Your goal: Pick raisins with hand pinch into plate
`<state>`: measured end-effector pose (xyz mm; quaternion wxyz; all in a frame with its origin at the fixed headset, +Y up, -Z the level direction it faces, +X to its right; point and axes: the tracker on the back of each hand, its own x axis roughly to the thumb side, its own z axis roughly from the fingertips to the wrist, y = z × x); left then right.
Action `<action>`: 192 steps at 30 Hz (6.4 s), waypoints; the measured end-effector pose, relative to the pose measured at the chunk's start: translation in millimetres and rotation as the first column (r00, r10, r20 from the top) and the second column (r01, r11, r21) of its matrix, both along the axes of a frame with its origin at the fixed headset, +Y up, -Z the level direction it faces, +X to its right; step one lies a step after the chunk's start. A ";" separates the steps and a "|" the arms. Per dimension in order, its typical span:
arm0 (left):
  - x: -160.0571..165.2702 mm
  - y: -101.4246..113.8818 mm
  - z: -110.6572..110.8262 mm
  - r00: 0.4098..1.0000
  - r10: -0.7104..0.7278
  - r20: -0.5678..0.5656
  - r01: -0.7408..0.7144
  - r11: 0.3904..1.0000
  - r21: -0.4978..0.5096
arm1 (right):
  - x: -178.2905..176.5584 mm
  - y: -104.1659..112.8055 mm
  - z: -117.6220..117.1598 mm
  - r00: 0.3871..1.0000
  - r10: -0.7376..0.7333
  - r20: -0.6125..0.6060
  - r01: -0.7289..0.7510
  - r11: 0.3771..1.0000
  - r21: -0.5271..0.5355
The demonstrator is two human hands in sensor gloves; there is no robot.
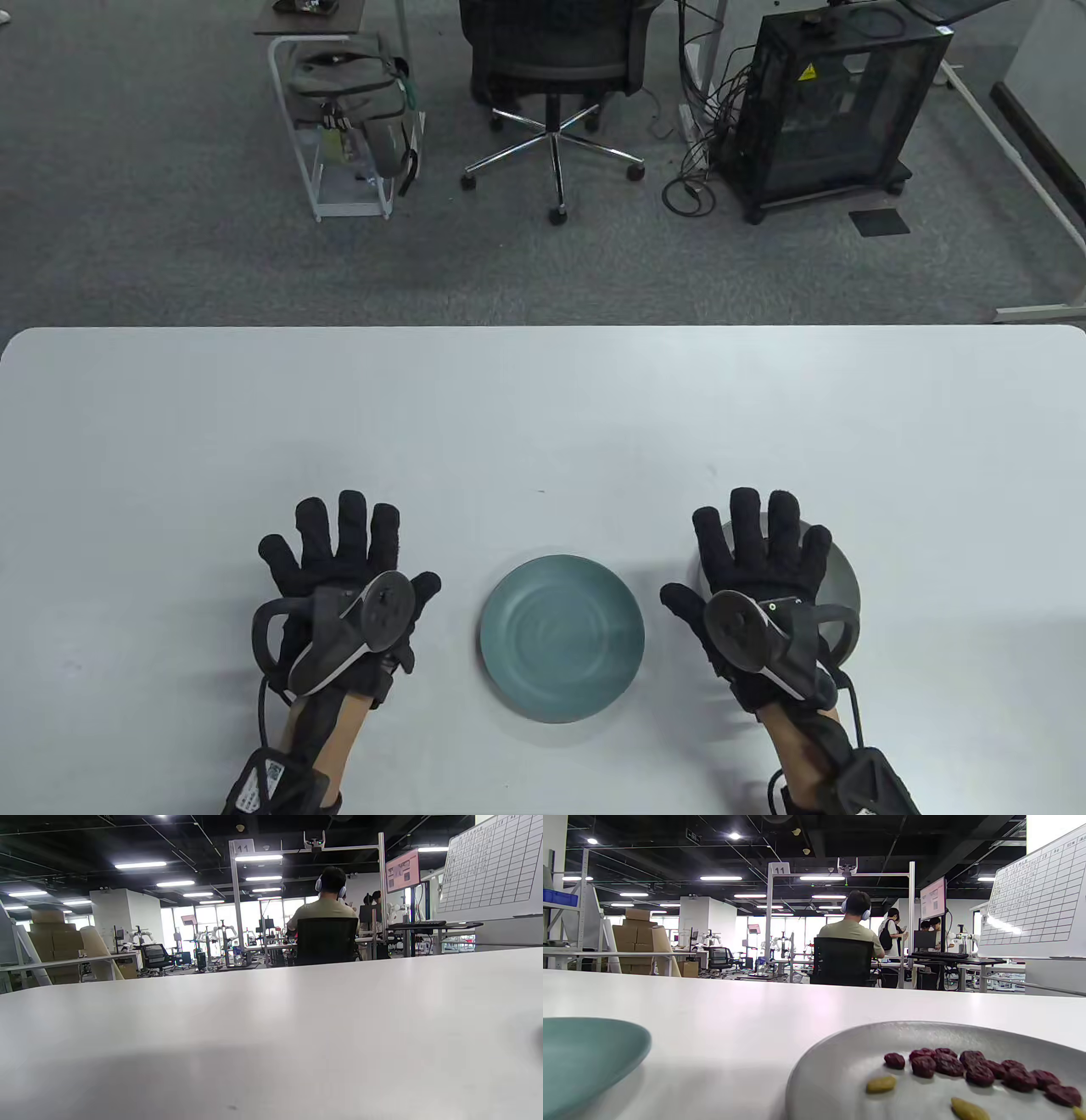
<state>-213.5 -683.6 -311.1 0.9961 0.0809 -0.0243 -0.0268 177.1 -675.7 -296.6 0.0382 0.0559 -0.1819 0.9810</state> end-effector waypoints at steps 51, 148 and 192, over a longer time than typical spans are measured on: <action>24.7 -6.8 5.9 0.991 0.093 0.096 -0.090 0.995 -0.032 | 150.5 -49.2 -31.8 0.708 -0.252 0.659 0.486 0.851 -0.197; 5.8 -35.6 -16.9 0.515 0.856 0.048 -0.775 0.489 -0.401 | 3.9 -17.6 -62.4 0.568 -0.741 0.359 0.788 0.364 -0.496; -8.7 -64.3 -32.7 0.317 0.934 -0.167 -0.870 0.215 -0.444 | -108.7 17.0 -41.5 0.973 -0.213 0.091 0.228 0.818 -0.528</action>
